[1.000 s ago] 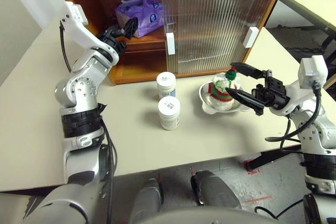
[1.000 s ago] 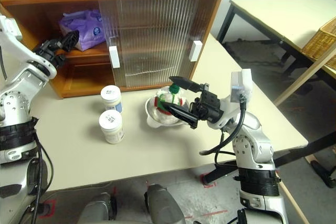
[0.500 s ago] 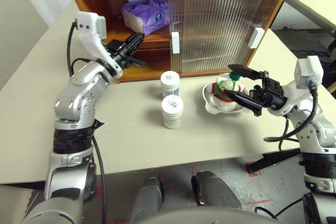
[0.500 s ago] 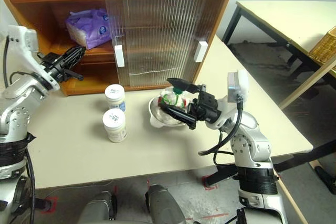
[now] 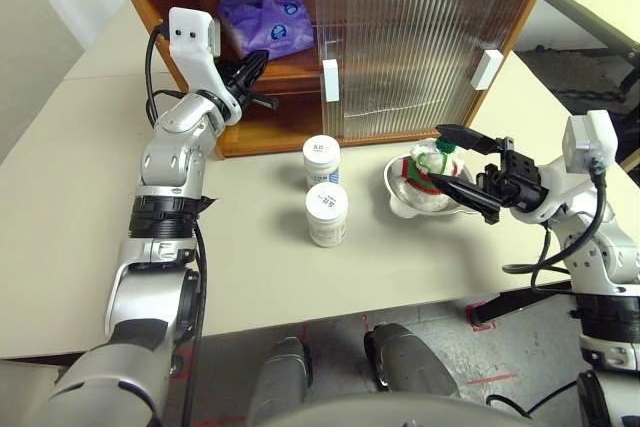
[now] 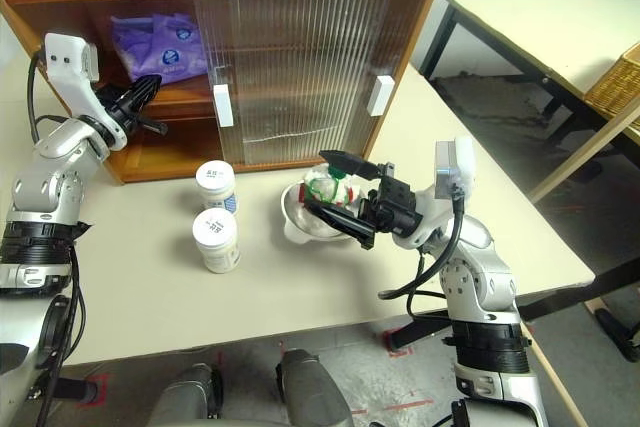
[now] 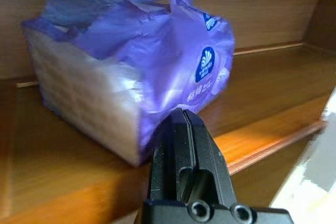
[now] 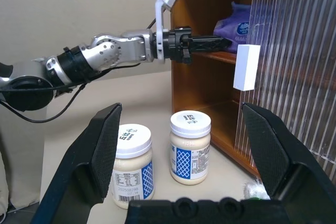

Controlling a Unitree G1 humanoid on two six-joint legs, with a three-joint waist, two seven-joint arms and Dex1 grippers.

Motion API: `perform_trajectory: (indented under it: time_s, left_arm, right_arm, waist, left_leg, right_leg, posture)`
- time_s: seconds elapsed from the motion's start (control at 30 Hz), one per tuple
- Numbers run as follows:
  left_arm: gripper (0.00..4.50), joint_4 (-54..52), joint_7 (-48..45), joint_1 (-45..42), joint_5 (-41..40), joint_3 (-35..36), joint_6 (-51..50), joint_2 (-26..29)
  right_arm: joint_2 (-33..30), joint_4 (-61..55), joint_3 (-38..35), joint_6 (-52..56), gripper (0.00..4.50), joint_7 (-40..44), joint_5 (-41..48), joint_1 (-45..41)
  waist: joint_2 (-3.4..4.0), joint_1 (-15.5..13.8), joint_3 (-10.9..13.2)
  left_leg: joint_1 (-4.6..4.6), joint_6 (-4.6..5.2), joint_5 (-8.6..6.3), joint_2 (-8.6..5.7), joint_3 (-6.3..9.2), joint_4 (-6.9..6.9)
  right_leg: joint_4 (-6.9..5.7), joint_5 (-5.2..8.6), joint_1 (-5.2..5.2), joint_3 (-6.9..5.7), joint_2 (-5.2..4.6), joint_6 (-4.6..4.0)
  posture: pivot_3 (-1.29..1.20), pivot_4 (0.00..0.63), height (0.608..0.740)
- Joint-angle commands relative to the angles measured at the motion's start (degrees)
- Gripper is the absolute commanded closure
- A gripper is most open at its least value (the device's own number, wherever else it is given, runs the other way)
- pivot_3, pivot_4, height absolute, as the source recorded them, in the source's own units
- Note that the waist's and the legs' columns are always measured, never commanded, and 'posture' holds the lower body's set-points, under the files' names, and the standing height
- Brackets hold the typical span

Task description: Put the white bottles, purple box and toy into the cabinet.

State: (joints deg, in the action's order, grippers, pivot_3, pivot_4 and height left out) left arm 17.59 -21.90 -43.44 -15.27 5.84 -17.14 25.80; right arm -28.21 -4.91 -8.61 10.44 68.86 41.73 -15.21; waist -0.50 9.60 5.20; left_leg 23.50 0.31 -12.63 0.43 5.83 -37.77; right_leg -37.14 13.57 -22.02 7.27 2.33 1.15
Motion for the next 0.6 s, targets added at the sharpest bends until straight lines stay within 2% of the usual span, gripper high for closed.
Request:
perform_trajectory:
  time_s: [0.03,0.1,0.23,0.27,0.37,0.47,0.6]
  left_arm:
    - [4.47,2.2,0.7,-1.0,2.3,0.3,1.4,0.4]
    - [4.47,1.7,0.4,-0.7,2.4,0.4,1.8,0.2]
    - [4.47,-6.5,-3.2,2.3,-2.8,2.2,0.3,-1.1]
    - [4.3,-9.5,-3.5,3.3,-4.9,3.0,-1.8,-1.4]
    - [3.6,-16.1,-4.5,5.8,-8.7,4.5,-5.9,-1.2]
    - [2.56,-24.2,-8.7,11.7,-13.3,6.2,-9.5,2.1]
    - [1.11,-27.8,-14.5,22.5,-14.9,7.8,-12.2,8.7]
  right_arm:
    - [0.0,-1.3,0.1,0.0,0.0,-1.0,-0.6,0.0]
    - [0.1,-2.0,0.4,0.4,0.0,-1.5,-0.5,-0.1]
    - [-0.2,-2.9,0.7,1.4,0.0,-2.5,-0.2,-0.6]
    - [-0.3,-2.9,0.7,1.6,0.0,-2.6,-0.1,-0.8]
    - [-0.5,-2.9,0.5,1.9,0.0,-2.8,0.0,-0.9]
    - [-0.7,-2.5,0.2,2.3,0.0,-2.6,0.3,-1.1]
    - [-0.9,-0.8,0.3,1.9,0.0,-1.4,0.1,-1.6]
  waist:
    - [0.0,0.1,0.0]
    - [0.0,0.1,0.0]
    - [-0.01,0.2,0.0]
    - [-0.01,0.2,0.0]
    - [-0.01,0.1,0.0]
    - [0.02,0.4,0.0]
    - [0.05,0.5,0.0]
  left_leg:
    - [0.01,0.04,0.03,-0.03,0.0,-0.01]
    - [0.01,0.1,0.06,-0.06,0.0,-0.04]
    - [0.06,0.14,0.12,-0.09,-0.01,-0.09]
    - [0.07,0.14,0.12,-0.11,-0.02,-0.09]
    - [0.08,0.13,0.12,-0.14,-0.2,-0.11]
    - [0.06,0.13,0.12,-0.11,-0.3,-0.07]
    - [-0.03,0.1,0.11,-0.04,-0.24,0.03]
  right_leg:
    - [0.0,-0.01,0.0,0.01,-0.03,0.06]
    - [0.0,-0.02,0.03,0.02,-0.07,0.17]
    - [0.0,-0.07,0.04,0.0,-0.08,0.22]
    - [0.01,-0.07,0.04,-0.01,-0.07,0.2]
    - [0.0,-0.1,0.05,-0.13,-0.06,0.15]
    - [0.0,-0.13,0.02,-0.14,-0.04,0.09]
    - [-0.01,-0.11,-0.01,-0.12,-0.01,0.07]
  posture:
    - [-0.27,0.067,0.74]
    - [-0.27,0.066,0.74]
    - [-0.26,0.074,0.74]
    - [-0.26,0.074,0.74]
    - [-0.25,0.078,0.74]
    - [-0.24,0.082,0.74]
    - [-0.23,0.086,0.74]
